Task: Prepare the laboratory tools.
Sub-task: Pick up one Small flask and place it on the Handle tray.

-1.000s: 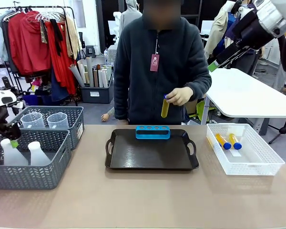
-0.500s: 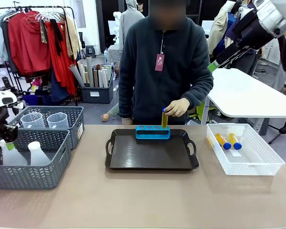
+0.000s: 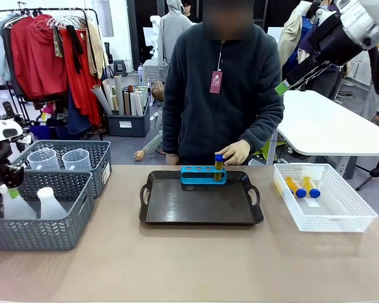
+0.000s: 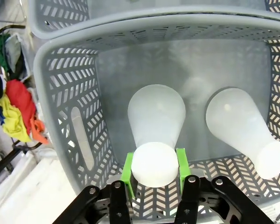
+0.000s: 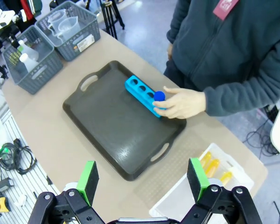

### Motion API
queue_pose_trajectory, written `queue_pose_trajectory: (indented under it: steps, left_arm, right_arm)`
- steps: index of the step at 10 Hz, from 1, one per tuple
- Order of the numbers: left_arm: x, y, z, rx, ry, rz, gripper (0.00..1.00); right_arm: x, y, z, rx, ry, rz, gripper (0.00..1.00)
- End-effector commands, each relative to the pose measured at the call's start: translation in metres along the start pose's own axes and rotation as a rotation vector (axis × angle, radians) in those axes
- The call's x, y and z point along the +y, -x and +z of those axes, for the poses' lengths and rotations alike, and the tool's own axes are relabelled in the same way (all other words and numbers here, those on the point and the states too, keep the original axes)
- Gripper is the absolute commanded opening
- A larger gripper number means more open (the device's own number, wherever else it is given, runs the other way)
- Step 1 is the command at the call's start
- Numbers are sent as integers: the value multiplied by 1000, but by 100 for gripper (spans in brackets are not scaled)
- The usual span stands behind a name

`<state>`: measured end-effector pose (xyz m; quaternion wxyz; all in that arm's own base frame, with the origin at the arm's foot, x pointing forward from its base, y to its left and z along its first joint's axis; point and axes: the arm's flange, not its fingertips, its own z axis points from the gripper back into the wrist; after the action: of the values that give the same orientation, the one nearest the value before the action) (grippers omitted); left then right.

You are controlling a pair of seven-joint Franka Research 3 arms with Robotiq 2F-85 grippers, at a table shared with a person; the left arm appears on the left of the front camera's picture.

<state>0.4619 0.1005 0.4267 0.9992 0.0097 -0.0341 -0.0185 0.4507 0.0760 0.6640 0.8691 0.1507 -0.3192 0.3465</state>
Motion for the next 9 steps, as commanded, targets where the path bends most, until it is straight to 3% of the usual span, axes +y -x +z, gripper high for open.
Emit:
queue_pose_trajectory:
  steps: [1,3,7,9]
  left_arm:
    - [-7,2,21,-27,11,7,0]
    - [-15,2,61,-15,34,-12,0]
    - [-52,1,183,30,-41,-110,0]
    - [-77,3,248,-29,-76,-174,0]
  right_arm:
    - [0,0,1,-4,-5,0,100]
    - [0,0,1,-4,-5,0,100]
    - [0,0,1,-4,-5,0,100]
    - [0,0,1,-4,-5,0,100]
